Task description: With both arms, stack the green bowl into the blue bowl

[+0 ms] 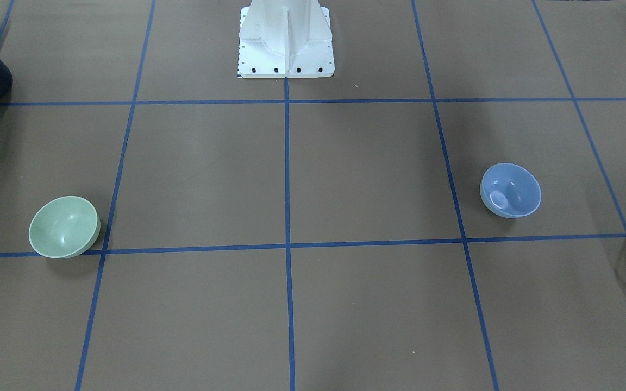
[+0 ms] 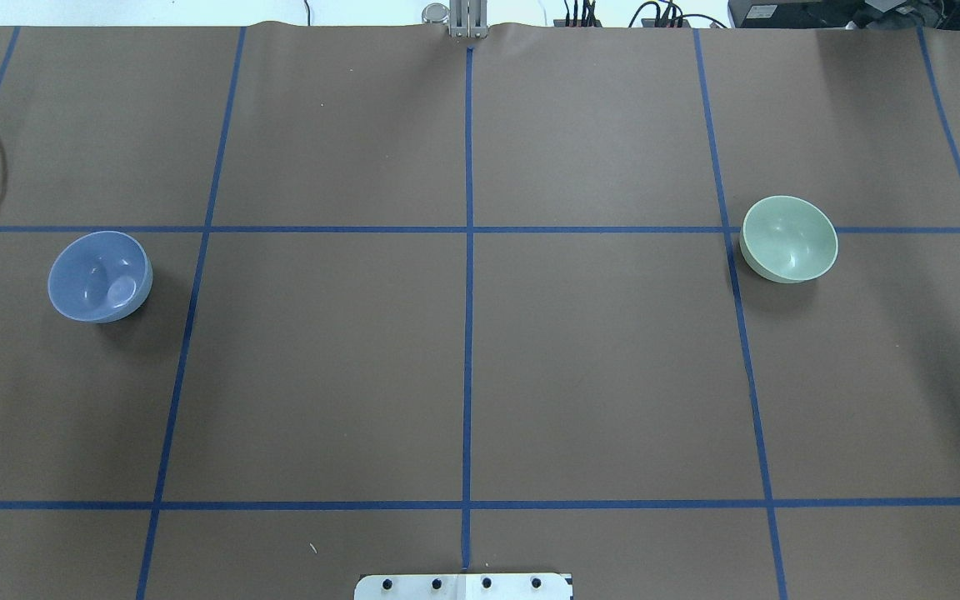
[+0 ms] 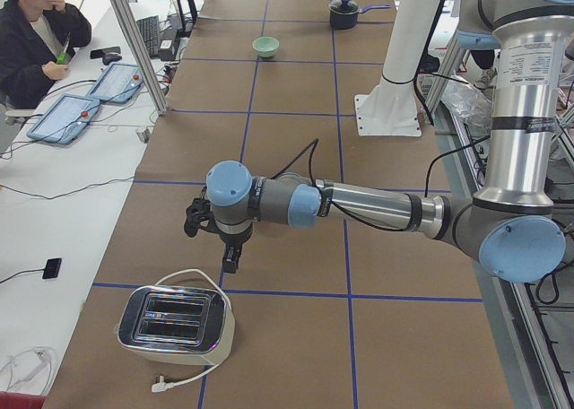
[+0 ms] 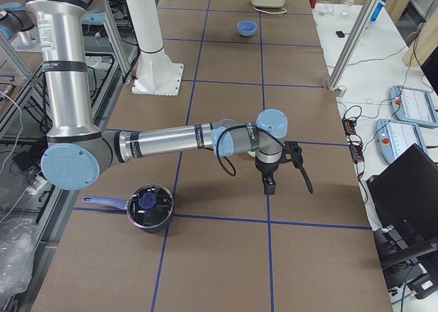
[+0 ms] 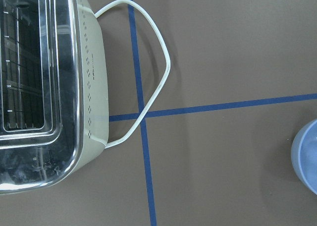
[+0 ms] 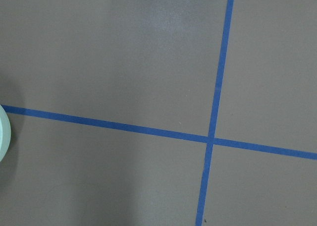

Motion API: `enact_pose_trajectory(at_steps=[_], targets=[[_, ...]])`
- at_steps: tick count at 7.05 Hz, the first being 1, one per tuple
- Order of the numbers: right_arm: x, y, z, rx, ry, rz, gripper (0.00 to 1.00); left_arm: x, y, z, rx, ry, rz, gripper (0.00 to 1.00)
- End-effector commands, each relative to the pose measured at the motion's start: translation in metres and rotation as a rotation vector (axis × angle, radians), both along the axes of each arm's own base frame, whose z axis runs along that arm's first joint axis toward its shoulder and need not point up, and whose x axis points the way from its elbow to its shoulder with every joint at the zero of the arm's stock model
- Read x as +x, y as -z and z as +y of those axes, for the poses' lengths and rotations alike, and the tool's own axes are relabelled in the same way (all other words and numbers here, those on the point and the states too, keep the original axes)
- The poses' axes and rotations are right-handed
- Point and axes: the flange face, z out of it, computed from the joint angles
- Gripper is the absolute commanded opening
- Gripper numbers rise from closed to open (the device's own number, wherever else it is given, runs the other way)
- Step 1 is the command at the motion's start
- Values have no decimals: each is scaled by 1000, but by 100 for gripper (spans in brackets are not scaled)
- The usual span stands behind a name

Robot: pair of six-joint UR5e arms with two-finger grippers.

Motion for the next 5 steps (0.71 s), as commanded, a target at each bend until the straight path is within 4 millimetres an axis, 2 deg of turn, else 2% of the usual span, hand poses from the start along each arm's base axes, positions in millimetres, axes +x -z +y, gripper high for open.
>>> enact_pose_trajectory(at_steps=[1, 2, 4, 5], targets=[[-2, 27, -14, 47, -1, -11, 100, 1, 13, -6, 83, 2, 0, 99], [-9, 40, -18, 83, 21, -8, 100, 9, 24, -17, 104, -12, -6, 99], [-35, 77, -40, 150, 59, -14, 100, 13, 50, -33, 151, -17, 3, 99], [-54, 98, -50, 179, 80, -20, 100, 39, 69, -47, 126, -11, 13, 99]])
